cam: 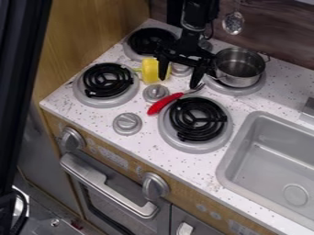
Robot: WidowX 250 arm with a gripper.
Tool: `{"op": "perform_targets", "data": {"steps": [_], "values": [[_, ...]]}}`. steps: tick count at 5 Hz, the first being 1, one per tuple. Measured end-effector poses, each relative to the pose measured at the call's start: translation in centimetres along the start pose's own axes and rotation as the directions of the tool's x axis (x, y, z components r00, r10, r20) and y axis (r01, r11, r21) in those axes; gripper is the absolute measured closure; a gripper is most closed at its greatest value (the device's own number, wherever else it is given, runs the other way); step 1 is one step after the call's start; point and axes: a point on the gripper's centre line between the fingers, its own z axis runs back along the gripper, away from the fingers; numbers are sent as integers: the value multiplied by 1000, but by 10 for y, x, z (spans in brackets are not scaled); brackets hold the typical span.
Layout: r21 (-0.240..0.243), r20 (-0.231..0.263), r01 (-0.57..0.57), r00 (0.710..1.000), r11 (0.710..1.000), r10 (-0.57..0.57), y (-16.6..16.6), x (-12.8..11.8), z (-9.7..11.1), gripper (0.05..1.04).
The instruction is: Move the yellow object to the bottom right burner
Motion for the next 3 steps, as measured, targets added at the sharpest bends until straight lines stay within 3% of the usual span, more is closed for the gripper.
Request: {"op": "perform_targets", "data": {"steps": [1,2,3], "values": [[10,-47,9,999,1000,-9,-2,-6,-18,86],[-25,-14,57,998,998,-58,2,7,-27,86],[-45,52,61,997,997,-58,26,31,-21,86]]}}
